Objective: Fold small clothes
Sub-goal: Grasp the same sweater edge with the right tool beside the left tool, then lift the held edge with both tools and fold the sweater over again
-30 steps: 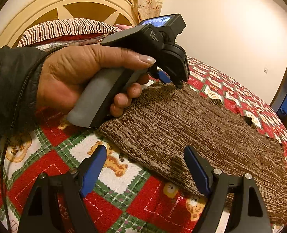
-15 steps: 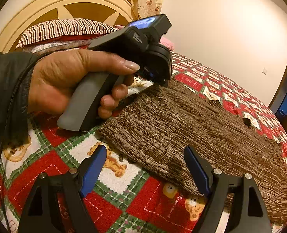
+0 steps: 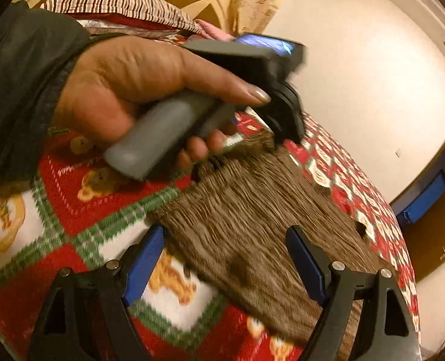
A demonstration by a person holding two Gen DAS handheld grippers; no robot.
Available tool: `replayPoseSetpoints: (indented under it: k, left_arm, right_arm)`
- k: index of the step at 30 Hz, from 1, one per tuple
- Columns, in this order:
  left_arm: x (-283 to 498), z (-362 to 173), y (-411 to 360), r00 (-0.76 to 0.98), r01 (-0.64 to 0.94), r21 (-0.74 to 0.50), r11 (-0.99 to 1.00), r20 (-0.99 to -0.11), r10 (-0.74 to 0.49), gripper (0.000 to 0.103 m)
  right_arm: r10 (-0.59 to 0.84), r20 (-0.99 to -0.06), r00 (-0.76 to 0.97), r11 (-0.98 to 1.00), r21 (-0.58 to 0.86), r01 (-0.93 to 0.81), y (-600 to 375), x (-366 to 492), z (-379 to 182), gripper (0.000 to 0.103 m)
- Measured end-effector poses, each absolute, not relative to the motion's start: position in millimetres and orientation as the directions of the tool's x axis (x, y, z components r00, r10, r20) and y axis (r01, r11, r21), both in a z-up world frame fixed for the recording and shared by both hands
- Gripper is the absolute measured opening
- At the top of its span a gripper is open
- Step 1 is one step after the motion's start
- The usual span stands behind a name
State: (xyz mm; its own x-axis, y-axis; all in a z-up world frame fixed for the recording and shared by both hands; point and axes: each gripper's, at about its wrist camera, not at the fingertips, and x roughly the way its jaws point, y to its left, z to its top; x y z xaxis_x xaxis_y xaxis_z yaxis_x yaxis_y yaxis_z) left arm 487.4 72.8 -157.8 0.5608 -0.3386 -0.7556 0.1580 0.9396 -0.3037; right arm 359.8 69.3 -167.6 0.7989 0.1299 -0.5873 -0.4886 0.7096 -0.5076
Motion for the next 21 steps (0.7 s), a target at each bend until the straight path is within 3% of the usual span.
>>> replayPoseSetpoints:
  k: [1,3,4,5,6,12,17,21]
  left_arm:
    - [488.4,-158.1,65.7,0.559,0.179,-0.287,0.941,-0.758,-0.337,0.075]
    - [488.9,-158.6,61.5,0.556,0.207,-0.289,0.935,-0.752,-0.355,0.060]
    - [488.2,-158.4,61.9,0.554,0.212,-0.294,0.932,-0.750,-0.362,0.038]
    - [487.2,-157.8,64.4,0.549,0.226,-0.324,0.918,-0.736,-0.395,0.013]
    - [486.8,-157.7,67.3,0.536,0.237,-0.360,0.902,-0.726,-0.430,0.013]
    - [480.8,-139.7,88.3,0.539,0.180,-0.479,0.859,-0.683,-0.494,0.011]
    - [475.8,-137.1,86.4,0.532,0.135,-0.509,0.850,-0.686,-0.496,0.011]
    - [471.4,-118.1,78.6,0.544,0.135,-0.558,0.819,-0.649,-0.532,0.011]
  right_arm:
    - [0.139,-0.598,0.789,0.706,-0.498,-0.503,71.0,365.0,-167.7,0.083]
    - [0.152,-0.616,0.773,0.710,-0.476,-0.520,70.9,371.5,-167.9,0.082]
    - [0.170,-0.628,0.759,0.714,-0.453,-0.534,70.5,375.1,-167.4,0.077]
    - [0.201,-0.652,0.731,0.707,-0.420,-0.569,70.6,377.0,-167.4,0.041]
    - [0.233,-0.682,0.694,0.699,-0.379,-0.607,71.0,378.2,-167.7,0.008]
    - [0.360,-0.662,0.658,0.738,-0.229,-0.635,50.0,365.0,-140.9,0.008]
    - [0.431,-0.673,0.601,0.751,-0.102,-0.653,32.8,369.5,-138.3,0.008]
    - [0.486,-0.621,0.615,0.783,-0.003,-0.621,0.4,374.4,-121.3,0.008]
